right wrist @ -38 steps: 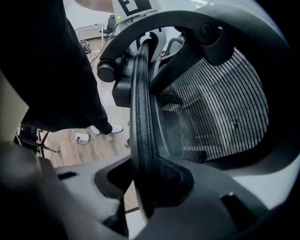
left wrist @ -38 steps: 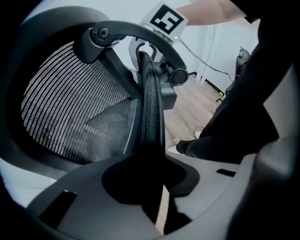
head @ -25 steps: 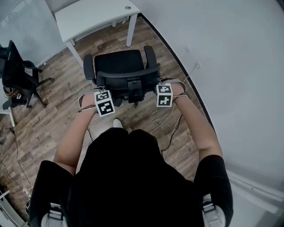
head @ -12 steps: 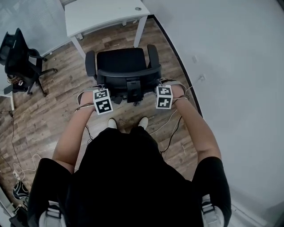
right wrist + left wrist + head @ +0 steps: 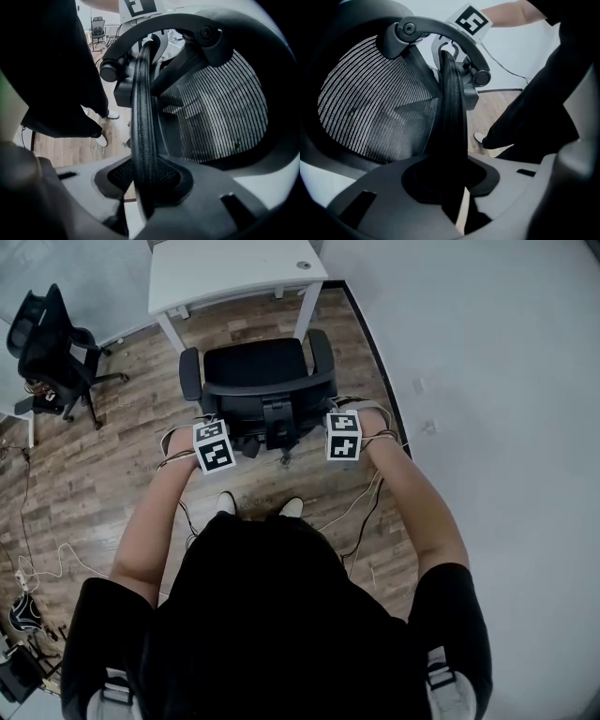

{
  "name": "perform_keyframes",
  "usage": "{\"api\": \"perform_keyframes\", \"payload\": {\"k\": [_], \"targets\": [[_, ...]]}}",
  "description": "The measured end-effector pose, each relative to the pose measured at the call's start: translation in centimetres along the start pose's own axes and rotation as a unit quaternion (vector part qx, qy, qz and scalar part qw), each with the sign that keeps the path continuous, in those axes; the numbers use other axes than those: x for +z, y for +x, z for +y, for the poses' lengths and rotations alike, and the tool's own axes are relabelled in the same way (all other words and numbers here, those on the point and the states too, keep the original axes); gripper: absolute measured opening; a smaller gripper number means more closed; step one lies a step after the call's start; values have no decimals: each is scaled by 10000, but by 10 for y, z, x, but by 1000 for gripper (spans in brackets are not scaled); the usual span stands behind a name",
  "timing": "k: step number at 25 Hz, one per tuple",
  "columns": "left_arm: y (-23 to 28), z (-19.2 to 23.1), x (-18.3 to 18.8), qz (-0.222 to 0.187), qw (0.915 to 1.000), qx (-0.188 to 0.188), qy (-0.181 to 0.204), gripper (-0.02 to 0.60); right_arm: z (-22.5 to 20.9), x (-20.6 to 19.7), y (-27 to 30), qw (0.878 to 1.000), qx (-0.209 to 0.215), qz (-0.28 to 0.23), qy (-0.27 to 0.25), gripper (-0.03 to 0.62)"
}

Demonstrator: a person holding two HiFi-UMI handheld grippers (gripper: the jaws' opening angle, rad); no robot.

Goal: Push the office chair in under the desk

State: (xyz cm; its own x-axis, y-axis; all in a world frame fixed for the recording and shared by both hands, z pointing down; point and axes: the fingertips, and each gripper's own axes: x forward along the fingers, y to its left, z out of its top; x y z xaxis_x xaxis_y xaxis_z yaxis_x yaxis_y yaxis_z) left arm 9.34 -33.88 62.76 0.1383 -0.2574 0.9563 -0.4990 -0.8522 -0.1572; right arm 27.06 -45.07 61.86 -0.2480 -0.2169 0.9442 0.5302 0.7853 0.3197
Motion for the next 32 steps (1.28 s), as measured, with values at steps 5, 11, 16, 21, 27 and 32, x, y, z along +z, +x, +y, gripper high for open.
{"api": "perform_keyframes", "payload": {"k": [5, 11, 16, 21, 27, 32], "targets": [[4, 11, 17, -21, 9998, 161, -98, 86, -17, -18, 2, 9997, -6, -78, -216, 109], [14, 55, 30, 30, 9994, 84, -331, 87, -64, -38, 15, 9988, -60, -197, -438, 107], [13, 64, 38, 32, 9987, 160, -477, 87, -82, -45, 15, 9979, -141, -199, -594, 106], [18, 82, 41, 41, 9981, 100, -609, 87, -103, -51, 22, 9974, -149, -202, -678, 106], [23, 99, 42, 36, 9983, 252, -515, 86, -117, -55, 30, 9973, -237, -224, -665, 106], [30, 128, 35, 63, 9985, 266, -475, 87, -142, -53, 43, 9973, -290, -228, -638, 104]]}}
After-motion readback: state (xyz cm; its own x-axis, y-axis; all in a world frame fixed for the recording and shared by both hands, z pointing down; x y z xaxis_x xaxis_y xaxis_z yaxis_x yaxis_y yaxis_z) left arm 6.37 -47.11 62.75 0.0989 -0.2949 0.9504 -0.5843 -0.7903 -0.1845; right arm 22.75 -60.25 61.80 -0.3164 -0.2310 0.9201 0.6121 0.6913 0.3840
